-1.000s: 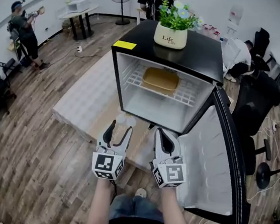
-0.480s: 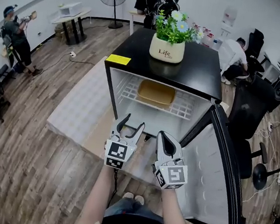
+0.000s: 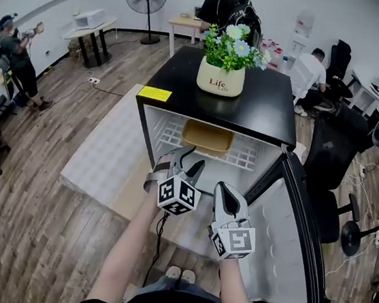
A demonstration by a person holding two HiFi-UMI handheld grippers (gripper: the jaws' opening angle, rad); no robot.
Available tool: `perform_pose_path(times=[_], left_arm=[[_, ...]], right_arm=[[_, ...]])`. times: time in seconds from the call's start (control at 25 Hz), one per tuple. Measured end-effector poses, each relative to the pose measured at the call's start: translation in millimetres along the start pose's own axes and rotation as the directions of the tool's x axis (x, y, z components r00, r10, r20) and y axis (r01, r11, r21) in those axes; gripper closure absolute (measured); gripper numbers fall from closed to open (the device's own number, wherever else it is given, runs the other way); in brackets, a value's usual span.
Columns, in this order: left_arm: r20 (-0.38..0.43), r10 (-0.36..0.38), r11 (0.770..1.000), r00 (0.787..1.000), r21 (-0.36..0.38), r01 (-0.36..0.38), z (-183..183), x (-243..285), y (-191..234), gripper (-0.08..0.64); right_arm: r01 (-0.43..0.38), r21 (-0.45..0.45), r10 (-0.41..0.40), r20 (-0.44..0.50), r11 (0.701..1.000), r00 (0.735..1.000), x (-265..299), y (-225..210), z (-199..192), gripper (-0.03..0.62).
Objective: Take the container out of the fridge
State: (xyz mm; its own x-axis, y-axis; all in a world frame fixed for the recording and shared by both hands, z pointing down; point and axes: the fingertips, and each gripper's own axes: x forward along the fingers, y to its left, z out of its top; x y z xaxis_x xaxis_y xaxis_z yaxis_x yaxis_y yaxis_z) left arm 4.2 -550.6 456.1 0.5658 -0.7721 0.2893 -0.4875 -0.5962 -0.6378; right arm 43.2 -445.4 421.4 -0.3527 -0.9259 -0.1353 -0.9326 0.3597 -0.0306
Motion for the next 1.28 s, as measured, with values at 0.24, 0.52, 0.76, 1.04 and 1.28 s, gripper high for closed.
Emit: perform_pose_path(times=[0.24,0.52,0.76,1.04,1.28], left_arm=[[-0.122,-0.011,0.954,0.993,0.297,0.047,0,22,1,0.350],[-0.231,-0.063,0.892,0.971,0.424,0.159,-8,40,0,0.372],[-0.303,-0.094,0.843,0.948,0.482,0.237,-17,46,-2,0.431],[-0.342,-0.103,0.800,0.934,0.530,0.282,-18,51,-3,0.476],[-0.336,-0.122,0.802,0.934,0.521,0.292,-15,46,-6,0.534]], right_arm=[[0.000,0.009,0.000,0.007,1.000,1.000,3,-3,3,0.584],[-0.011,0.012,0.011,0.002,1.000,1.000,2,-2,1,0.585],[-0.007,0.019,0.007,0.002,1.000,1.000,-2,-6,0,0.586],[-0.011,0.020,0.011,-0.001,1.000,1.000,-4,-6,0,0.584],[0.002,0.024,-0.002,0.003,1.000,1.000,-7,-11,1,0.584]])
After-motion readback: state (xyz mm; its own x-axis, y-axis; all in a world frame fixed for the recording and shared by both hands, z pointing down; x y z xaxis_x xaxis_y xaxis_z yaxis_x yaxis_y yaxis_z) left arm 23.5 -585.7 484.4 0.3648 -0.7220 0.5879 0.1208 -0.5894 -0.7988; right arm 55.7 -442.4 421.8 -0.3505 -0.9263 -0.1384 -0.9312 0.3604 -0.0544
